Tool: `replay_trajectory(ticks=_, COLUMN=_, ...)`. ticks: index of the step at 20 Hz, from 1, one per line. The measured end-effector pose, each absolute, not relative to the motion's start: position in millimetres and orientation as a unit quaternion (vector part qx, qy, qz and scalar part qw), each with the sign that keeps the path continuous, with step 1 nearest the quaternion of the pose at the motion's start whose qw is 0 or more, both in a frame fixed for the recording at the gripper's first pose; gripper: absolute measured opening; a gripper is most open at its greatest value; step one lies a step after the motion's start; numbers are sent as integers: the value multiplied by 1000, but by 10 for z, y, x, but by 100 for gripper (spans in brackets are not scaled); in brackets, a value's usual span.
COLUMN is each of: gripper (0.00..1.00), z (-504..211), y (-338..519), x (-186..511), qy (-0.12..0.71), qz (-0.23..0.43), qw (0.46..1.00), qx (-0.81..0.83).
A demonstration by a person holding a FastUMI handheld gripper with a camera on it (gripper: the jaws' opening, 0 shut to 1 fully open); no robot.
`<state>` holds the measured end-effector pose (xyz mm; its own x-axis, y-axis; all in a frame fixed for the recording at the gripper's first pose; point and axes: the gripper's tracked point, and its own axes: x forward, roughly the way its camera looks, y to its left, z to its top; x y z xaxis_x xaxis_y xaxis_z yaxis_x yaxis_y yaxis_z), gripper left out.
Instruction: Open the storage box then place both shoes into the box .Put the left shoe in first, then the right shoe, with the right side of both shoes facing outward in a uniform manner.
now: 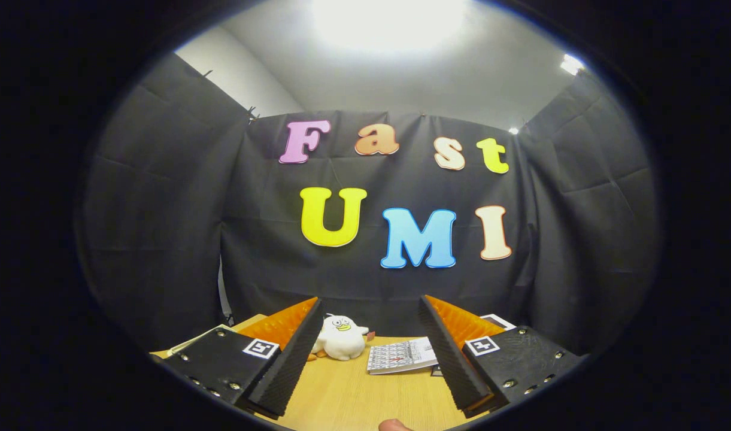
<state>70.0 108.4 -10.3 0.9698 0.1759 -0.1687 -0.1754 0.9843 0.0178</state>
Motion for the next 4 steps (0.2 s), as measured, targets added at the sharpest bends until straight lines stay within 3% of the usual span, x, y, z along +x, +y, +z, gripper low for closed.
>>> replay_trajectory(ticks=4, gripper=97, z=-150, y=848, x=827, qy=79, qz=53, qw=995, qx=11)
